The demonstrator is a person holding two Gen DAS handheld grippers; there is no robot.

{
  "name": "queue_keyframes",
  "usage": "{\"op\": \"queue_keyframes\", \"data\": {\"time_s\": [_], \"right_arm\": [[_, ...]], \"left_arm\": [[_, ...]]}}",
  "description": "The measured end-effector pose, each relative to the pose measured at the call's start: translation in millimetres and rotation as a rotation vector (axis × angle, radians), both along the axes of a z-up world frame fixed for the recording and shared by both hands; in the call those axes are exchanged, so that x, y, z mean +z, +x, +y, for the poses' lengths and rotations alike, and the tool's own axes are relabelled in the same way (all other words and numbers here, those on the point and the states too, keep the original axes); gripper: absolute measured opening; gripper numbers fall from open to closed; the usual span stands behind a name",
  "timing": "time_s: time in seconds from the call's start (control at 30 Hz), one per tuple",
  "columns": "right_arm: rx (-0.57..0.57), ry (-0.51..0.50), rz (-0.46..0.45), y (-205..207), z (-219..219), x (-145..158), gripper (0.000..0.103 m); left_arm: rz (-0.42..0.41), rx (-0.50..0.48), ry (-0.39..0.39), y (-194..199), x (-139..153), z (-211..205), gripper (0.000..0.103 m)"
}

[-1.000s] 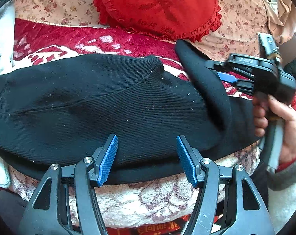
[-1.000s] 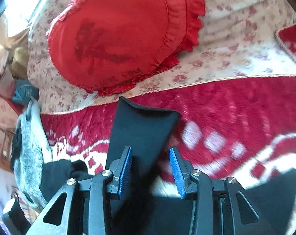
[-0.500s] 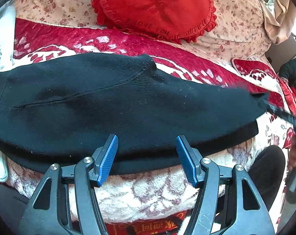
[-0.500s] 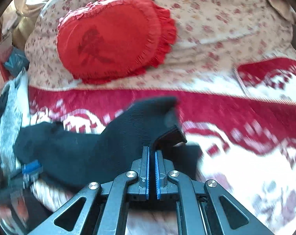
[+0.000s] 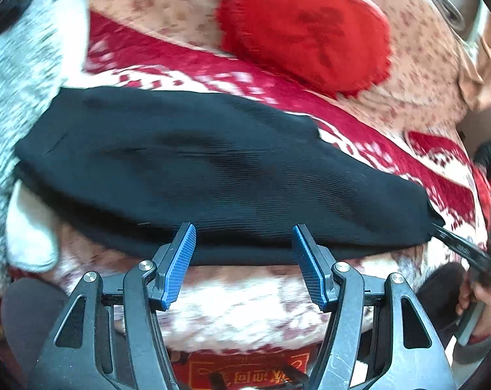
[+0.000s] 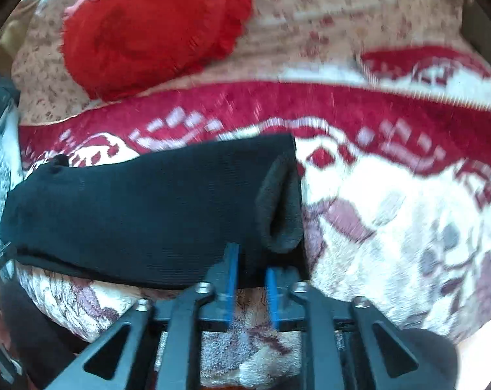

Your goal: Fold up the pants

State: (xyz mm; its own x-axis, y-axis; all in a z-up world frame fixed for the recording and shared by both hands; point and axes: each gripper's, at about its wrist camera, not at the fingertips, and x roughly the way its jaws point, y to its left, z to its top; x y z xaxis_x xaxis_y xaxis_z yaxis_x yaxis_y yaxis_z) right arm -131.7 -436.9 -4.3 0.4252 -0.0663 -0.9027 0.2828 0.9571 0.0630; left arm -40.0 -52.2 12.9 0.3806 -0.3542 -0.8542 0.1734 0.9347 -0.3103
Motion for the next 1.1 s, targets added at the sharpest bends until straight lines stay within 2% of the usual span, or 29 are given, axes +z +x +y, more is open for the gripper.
{"op": "queue_keyframes", "data": {"time_s": [0.07,0.13,0.23,0.33,0.43,0.5,0.57,0.63,0.7,0.73,0.77,0.8,0.83,0.87,0.9,1.03,1.1], "right_arm": [[0.066,-0.022,-0.046,-3,16,16,0.024],[0.179,0.004,-0.106,-1,43,30,0.024],[0.452,0.05,-0.2,8,111,37,0.024],[0.637,0.005,-0.231,21,175,22,0.024],[0.747,-0.068,-0.226,35,219,6,0.024],[0.797,-0.101,-0.232,40,235,-1,0.024],[0.856,-0.153,-0.201,46,248,-14,0.024],[0.878,-0.2,-0.163,51,258,-26,0.024],[0.888,-0.195,-0.184,52,256,-29,0.024],[0.89,-0.182,-0.194,53,252,-28,0.023],[0.874,-0.156,-0.191,57,249,-27,0.018],[0.859,-0.13,-0.191,62,250,-27,0.007],[0.845,-0.091,-0.191,65,248,-25,0.005],[0.83,-0.056,-0.186,67,247,-22,0.005],[0.826,-0.032,-0.188,66,247,-17,0.005],[0.844,0.03,-0.225,46,247,7,0.002],[0.865,0.039,-0.205,38,250,2,0.001]], "left_arm": [[0.018,0.056,-0.008,4,-3,20,0.062],[0.033,0.114,-0.027,7,-6,37,0.062],[0.061,0.211,-0.068,12,-11,60,0.062],[0.086,0.257,-0.076,16,-18,70,0.062],[0.095,0.287,-0.091,20,-21,77,0.062],[0.091,0.31,-0.092,24,-23,80,0.062],[0.094,0.31,-0.089,27,-26,78,0.062],[0.094,0.303,-0.081,32,-30,75,0.062],[0.085,0.303,-0.066,33,-31,71,0.062],[0.076,0.302,-0.064,34,-31,70,0.062],[0.068,0.302,-0.063,35,-31,70,0.062],[0.064,0.305,-0.066,35,-31,69,0.062],[0.061,0.307,-0.069,35,-29,70,0.057],[0.053,0.307,-0.072,33,-27,72,0.045],[0.036,0.301,-0.069,30,-23,73,0.042],[-0.008,0.297,-0.074,13,-10,80,0.041],[-0.003,0.298,-0.053,12,-15,81,0.041]]}}
